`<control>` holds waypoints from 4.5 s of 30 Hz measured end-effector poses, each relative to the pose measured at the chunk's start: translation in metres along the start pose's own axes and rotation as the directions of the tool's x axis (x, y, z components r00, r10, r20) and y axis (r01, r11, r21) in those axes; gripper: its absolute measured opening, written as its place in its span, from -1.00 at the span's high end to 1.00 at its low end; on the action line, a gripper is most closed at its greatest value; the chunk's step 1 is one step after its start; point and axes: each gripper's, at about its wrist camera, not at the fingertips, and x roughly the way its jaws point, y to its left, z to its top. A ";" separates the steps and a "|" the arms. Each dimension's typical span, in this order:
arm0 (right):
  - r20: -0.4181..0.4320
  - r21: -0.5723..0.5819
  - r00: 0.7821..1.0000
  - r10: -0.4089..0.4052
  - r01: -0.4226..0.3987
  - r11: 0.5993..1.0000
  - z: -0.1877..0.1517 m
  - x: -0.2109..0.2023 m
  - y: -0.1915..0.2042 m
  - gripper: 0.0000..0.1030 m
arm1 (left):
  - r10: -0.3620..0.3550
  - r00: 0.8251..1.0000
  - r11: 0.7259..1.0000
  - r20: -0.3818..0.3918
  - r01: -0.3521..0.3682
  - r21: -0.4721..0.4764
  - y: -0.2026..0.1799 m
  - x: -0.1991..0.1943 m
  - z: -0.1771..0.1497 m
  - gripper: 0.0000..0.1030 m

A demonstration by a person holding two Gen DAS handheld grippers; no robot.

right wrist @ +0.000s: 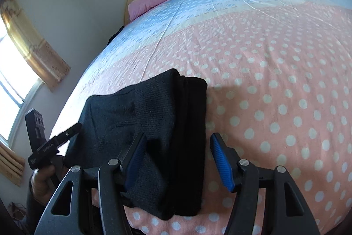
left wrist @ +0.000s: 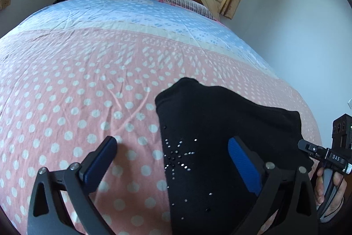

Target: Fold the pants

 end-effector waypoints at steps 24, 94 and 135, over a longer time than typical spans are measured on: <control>0.047 -0.141 0.996 0.076 -0.069 0.988 0.018 -0.021 0.053 0.46 | -0.074 0.996 0.993 0.055 0.068 0.092 -0.029 -0.031 0.011 0.78; -0.220 -0.171 0.960 0.172 -0.212 0.962 0.079 0.222 0.224 -0.17 | 0.476 0.862 0.876 0.173 -0.481 -0.013 0.174 -0.118 -0.025 -0.73; 0.190 -0.449 0.974 0.126 -0.028 0.893 0.012 -0.024 0.278 -0.28 | 0.360 0.820 0.925 0.444 -0.376 -0.055 0.089 -0.235 0.001 -0.96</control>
